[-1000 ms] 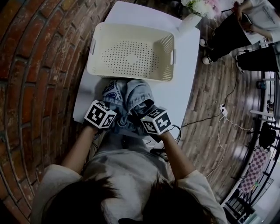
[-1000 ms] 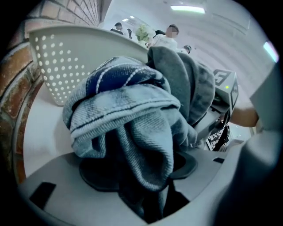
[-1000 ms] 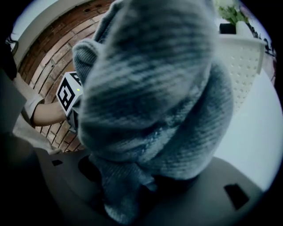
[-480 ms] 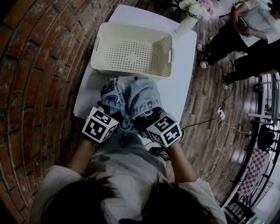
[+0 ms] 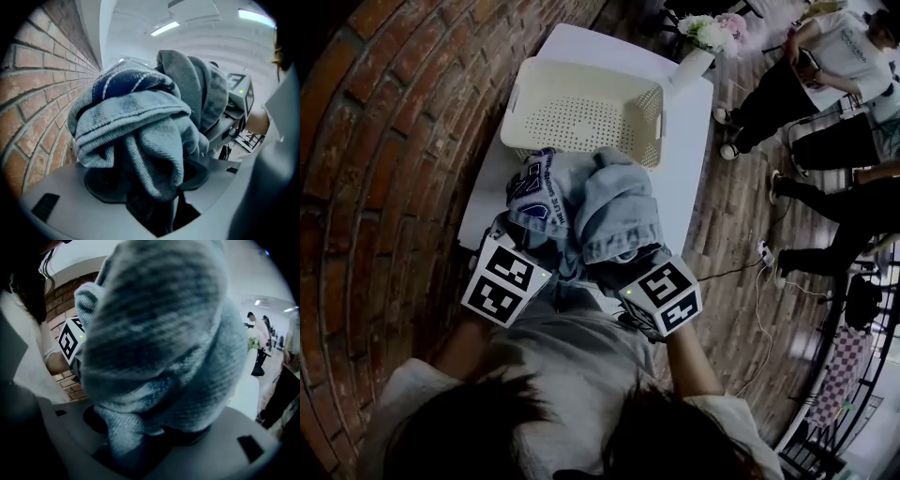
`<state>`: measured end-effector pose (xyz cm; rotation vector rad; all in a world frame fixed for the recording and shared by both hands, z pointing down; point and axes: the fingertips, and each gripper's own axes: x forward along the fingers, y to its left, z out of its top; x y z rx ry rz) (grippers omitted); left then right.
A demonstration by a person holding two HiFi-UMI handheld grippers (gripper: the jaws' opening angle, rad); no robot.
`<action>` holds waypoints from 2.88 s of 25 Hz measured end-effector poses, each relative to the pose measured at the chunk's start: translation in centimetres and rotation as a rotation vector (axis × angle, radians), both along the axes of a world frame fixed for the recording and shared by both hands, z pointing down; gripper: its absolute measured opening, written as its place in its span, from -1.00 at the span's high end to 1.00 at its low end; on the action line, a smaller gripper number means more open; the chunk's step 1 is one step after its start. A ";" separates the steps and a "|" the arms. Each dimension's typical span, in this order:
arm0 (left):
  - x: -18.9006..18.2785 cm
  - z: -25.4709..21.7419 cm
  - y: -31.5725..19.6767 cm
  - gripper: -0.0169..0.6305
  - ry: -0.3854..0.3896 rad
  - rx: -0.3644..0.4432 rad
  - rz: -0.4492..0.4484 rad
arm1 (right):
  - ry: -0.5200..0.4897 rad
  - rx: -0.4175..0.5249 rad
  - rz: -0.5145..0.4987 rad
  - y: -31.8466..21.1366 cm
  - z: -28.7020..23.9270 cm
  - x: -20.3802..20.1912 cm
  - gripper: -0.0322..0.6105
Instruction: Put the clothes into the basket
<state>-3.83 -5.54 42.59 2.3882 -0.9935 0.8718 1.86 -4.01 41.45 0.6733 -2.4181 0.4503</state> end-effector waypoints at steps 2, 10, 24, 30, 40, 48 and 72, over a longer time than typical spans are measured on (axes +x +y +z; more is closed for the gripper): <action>0.0 -1.1 -0.2 0.11 0.000 0.030 -0.002 | 0.000 0.031 0.003 -0.1 -1.1 0.0 -0.05; 0.7 -5.2 -2.1 0.11 -0.004 0.149 -0.015 | -0.006 0.152 0.002 -2.0 -4.9 0.6 -0.05; 0.0 -10.2 -8.8 0.11 -0.027 0.347 -0.064 | 0.002 0.352 0.004 -8.7 -9.7 0.1 -0.05; -0.4 -12.3 -9.6 0.11 -0.026 0.395 -0.092 | 0.012 0.410 -0.007 -9.4 -11.8 -0.2 -0.05; -0.6 -12.0 -14.0 0.11 -0.042 0.428 -0.111 | 0.001 0.454 0.029 -13.8 -11.3 -0.3 -0.05; -1.2 -12.3 -15.2 0.11 -0.075 0.420 -0.122 | -0.013 0.444 0.028 -15.0 -11.5 -0.8 -0.05; -0.1 1.9 -25.3 0.11 -0.057 0.046 -0.122 | 0.086 0.094 0.053 -25.5 1.7 0.5 -0.06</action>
